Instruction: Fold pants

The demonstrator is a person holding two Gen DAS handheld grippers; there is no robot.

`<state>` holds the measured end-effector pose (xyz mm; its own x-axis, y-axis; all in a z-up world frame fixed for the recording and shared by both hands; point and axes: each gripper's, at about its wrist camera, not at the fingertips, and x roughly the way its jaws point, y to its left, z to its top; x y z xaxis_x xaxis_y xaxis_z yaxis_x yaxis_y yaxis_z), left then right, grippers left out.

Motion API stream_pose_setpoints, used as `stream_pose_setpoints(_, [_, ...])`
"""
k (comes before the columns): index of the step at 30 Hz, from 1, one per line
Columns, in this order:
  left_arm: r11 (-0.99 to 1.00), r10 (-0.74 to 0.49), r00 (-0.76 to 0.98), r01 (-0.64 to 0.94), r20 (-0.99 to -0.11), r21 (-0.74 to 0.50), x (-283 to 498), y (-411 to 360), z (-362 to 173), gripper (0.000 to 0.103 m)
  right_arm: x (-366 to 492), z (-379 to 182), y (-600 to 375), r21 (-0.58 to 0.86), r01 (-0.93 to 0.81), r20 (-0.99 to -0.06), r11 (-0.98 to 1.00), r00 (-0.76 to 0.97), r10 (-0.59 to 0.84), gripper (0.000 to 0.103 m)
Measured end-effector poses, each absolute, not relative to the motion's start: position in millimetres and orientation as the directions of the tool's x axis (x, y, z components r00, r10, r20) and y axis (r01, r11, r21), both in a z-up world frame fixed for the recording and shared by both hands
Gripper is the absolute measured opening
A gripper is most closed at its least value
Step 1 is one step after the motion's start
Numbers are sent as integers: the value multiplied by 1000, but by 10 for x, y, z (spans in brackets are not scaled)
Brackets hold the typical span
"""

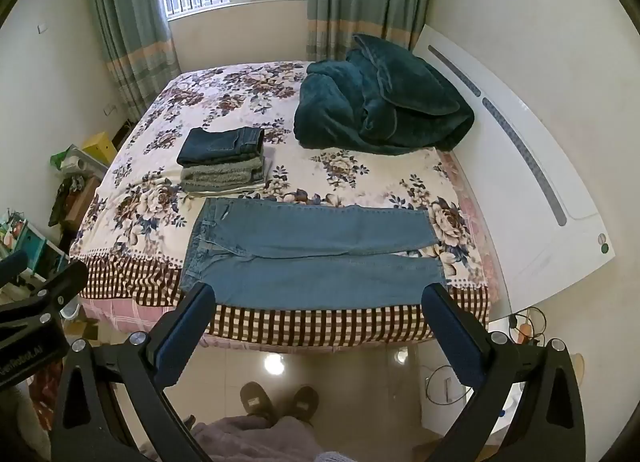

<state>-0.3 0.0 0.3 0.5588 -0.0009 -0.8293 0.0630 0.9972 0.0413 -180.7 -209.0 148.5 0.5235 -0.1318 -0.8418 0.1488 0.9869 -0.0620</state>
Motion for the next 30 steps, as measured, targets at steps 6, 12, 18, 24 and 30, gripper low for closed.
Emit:
stream_pose_setpoints(6, [997,2,551,62,-834,43,-1,0,1,103,-1807,1482,-2089,-53,145,-843,988,524,-122,103])
stream_pose_setpoints(12, [997,6,555,59,-832,46,4,-5,-1,103,-1801,1475,-2079,-53,143,-842,988,525,-121,103])
stream_pose_setpoints(18, [997,6,558,58,-830,45,12,-7,16,103,-1800,1461,-2067,-51,143,-843,988,525,-119,103])
stream_pose_setpoints(24, [997,2,559,59,-829,42,59,-27,34,103,-1768,1452,-2067,-49,146,-844,988,523,-119,103])
stream_pose_setpoints(30, [997,0,561,59,-828,39,58,-23,36,103,-1748,1462,-2088,-51,146,-842,988,526,-122,103])
